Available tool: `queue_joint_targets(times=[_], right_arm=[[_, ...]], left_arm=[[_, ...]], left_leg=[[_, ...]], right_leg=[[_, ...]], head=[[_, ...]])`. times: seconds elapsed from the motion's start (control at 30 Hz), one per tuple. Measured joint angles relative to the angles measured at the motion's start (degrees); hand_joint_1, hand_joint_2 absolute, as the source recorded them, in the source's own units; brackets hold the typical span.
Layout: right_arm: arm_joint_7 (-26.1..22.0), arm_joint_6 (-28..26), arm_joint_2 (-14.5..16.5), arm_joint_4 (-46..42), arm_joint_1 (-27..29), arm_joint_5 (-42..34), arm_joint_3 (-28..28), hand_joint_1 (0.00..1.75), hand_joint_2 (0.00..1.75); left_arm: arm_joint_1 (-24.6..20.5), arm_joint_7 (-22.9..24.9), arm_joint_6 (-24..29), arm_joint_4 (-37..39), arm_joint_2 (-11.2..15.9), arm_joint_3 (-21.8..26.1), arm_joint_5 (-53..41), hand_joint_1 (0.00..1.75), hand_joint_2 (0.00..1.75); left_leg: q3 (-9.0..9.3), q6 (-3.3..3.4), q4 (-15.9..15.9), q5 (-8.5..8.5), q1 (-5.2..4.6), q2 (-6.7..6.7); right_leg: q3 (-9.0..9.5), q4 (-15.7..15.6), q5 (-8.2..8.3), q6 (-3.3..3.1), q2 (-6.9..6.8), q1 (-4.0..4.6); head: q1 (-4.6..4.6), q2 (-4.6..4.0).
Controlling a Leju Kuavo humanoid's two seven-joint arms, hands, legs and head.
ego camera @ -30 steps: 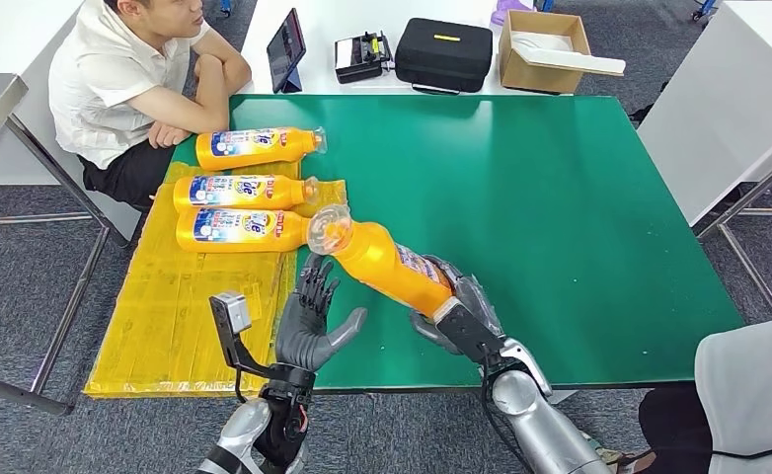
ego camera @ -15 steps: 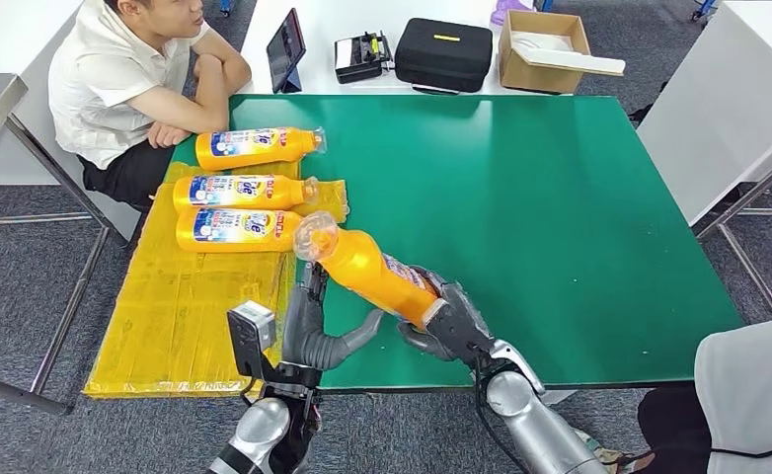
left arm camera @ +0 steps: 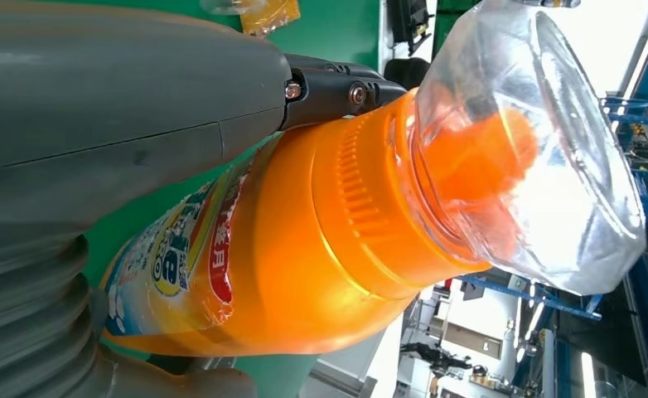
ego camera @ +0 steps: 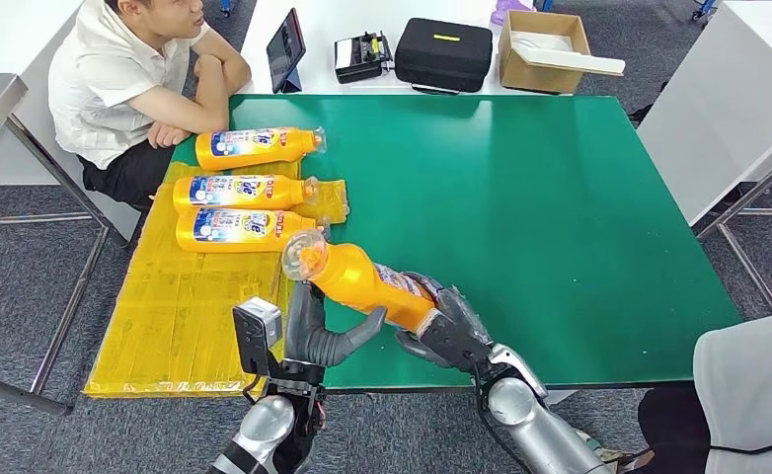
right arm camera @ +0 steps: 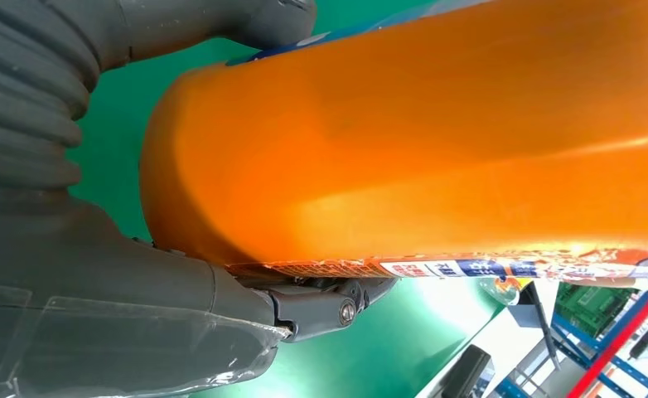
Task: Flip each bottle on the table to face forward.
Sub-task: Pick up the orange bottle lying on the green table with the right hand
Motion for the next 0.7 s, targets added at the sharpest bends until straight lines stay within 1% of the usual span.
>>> queue_joint_targets(times=[0.7], right_arm=[[0.0,0.0,-0.2,-0.3,0.0,-0.1,0.7,1.75,1.75]], left_arm=[[-0.3,0.0,0.0,0.2,-0.1,0.0,0.0,0.0,1.75]], left_leg=[[-0.01,0.0,0.0,0.0,-0.01,-0.01]], right_leg=[[0.0,0.0,0.0,0.0,0.0,-0.01]], head=[[0.01,0.0]])
